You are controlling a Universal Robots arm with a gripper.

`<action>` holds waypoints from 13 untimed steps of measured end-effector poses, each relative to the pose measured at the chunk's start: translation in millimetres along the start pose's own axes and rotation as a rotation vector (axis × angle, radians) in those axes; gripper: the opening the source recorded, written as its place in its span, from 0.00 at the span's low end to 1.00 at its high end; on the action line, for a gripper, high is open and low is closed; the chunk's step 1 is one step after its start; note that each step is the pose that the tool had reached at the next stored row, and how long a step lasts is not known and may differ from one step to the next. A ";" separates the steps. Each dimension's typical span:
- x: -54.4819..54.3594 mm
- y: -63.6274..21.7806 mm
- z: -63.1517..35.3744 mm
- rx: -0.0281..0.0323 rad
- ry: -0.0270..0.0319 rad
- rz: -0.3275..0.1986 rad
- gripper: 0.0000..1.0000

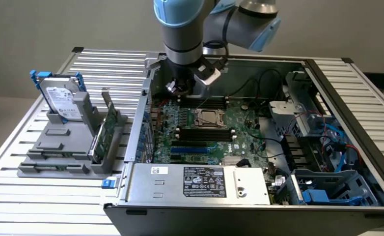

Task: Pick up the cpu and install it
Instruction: 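Install the first cpu locking lever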

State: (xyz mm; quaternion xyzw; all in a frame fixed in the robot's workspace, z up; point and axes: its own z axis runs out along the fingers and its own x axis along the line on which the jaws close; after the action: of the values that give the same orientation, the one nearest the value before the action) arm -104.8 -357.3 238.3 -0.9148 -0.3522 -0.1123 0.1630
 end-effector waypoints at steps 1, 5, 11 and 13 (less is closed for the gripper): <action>0.4 0.9 0.2 -0.0008 0.0006 0.002 0.11; 2.3 5.8 2.4 -0.0031 0.0025 0.010 0.11; 3.7 15.5 11.0 -0.0064 0.0048 0.019 0.11; 2.2 17.2 14.0 -0.0086 0.0064 0.025 0.11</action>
State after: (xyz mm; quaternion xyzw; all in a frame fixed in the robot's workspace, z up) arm -90.1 -362.6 222.3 -0.9195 -0.3395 -0.1147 0.1616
